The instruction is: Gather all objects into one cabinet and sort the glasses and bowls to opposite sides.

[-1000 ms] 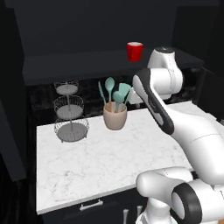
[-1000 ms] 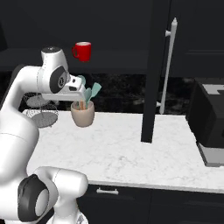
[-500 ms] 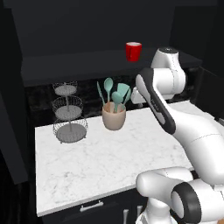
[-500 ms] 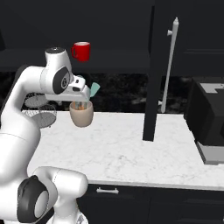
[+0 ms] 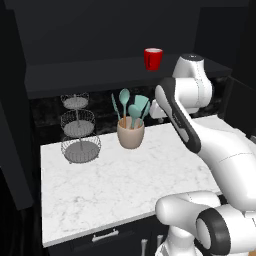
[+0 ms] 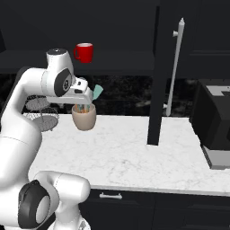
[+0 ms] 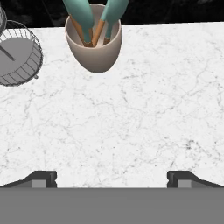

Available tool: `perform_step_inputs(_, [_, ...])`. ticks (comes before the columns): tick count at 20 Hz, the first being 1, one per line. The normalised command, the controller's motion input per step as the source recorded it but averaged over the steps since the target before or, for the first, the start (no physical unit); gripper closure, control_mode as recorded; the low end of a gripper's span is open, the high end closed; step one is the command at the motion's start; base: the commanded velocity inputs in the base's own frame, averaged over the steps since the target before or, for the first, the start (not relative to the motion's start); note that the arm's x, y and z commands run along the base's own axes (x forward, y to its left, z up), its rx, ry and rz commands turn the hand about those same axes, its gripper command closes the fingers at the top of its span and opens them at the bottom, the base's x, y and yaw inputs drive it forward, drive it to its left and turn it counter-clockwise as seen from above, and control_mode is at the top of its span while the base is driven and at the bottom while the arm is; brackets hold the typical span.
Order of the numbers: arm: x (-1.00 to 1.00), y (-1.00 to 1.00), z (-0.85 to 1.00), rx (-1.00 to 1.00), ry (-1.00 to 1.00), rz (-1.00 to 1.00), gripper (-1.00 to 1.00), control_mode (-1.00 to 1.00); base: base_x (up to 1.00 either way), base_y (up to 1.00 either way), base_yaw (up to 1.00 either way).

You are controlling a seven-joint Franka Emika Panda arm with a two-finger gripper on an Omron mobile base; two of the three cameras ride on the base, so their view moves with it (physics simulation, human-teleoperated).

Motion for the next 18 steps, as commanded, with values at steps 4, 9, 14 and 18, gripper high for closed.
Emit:
perform_step_inputs(4, [0.27,0.29,0.11,-0.05,0.00,0.00,-1.00,-1.00,0.12,0.11,0.00])
perform_step_inputs(9, [0.15,0.33,0.29,-0.06,-0.02,0.00,-1.00,-1.00,0.00,0.00,0.00])
perform_step_inputs(14, [0.00,0.19,0.40,-0.02,-0.11,-0.02,-1.00,-1.00,0.00,0.00,0.00])
perform_step_inputs(18, [0.00,0.06,0.33,0.00,-0.23,-0.06,-1.00,-1.00,0.00,0.00,0.00])
